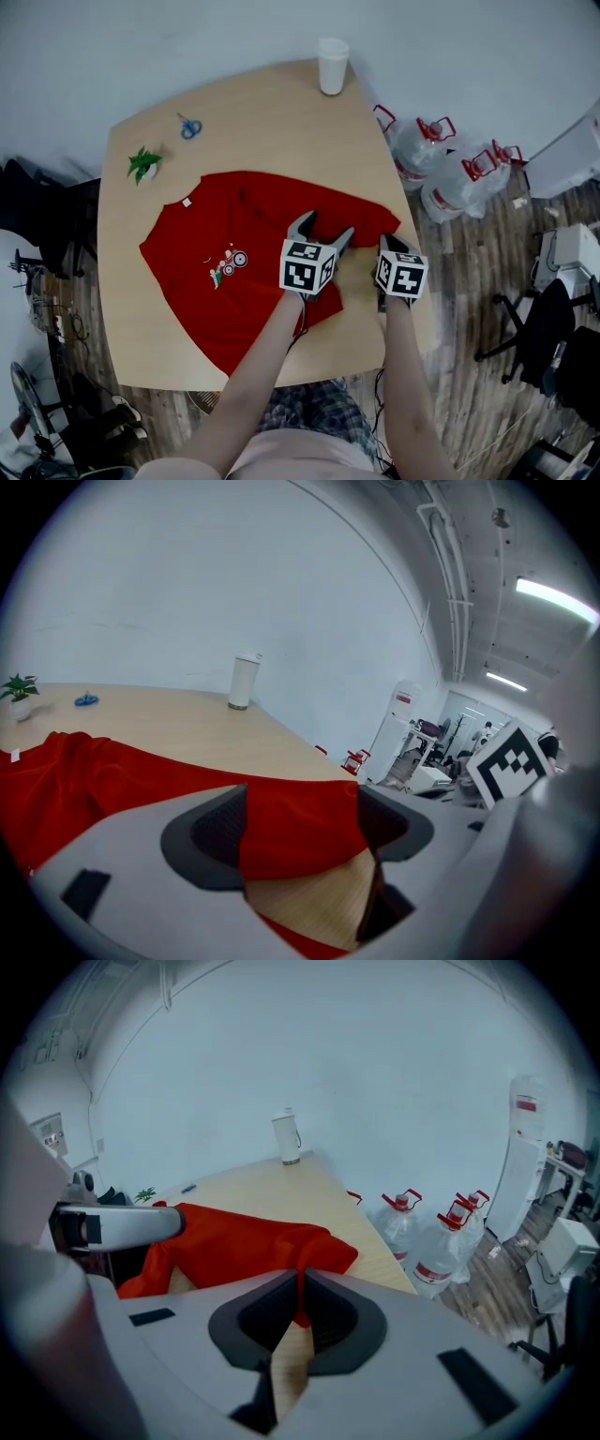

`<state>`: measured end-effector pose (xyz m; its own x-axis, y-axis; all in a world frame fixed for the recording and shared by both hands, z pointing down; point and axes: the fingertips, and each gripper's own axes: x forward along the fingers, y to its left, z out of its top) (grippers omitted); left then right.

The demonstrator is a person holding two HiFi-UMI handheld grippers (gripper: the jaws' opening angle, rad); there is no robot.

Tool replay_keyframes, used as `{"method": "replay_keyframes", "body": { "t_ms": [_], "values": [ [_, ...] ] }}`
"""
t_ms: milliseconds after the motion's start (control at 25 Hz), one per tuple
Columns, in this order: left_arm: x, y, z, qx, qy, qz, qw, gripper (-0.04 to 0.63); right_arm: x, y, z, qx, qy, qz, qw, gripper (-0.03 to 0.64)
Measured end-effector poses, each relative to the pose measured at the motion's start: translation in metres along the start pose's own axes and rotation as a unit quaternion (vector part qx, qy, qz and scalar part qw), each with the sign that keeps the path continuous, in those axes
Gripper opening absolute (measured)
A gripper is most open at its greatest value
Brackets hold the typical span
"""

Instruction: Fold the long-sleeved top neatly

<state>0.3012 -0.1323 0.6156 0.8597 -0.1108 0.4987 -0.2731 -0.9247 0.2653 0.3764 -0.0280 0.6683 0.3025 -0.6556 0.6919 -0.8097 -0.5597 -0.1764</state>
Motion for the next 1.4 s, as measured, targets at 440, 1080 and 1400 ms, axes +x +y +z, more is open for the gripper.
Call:
{"method": "replay_keyframes", "body": {
  "t_ms": [440,1080,1400],
  "values": [
    [-0.05,0.055,0.029,-0.022,-0.031,0.059,0.9975,0.359,-0.035,0.007,0.091,-0.047,-0.074,-0.012,0.996,0.027],
    [-0.146,0.148,0.05,-0.06,-0.079,0.159,0.9823,0.359,-0.038,0.135,0.208,-0.144,-0.153,0.078,0.975,0.026],
    [-0.215,0.211,0.04,-0.088,-0.098,0.223,0.9657,0.359,-0.021,0.264,0.233,-0.211,-0.17,0.176,0.946,0.026]
  ]
}}
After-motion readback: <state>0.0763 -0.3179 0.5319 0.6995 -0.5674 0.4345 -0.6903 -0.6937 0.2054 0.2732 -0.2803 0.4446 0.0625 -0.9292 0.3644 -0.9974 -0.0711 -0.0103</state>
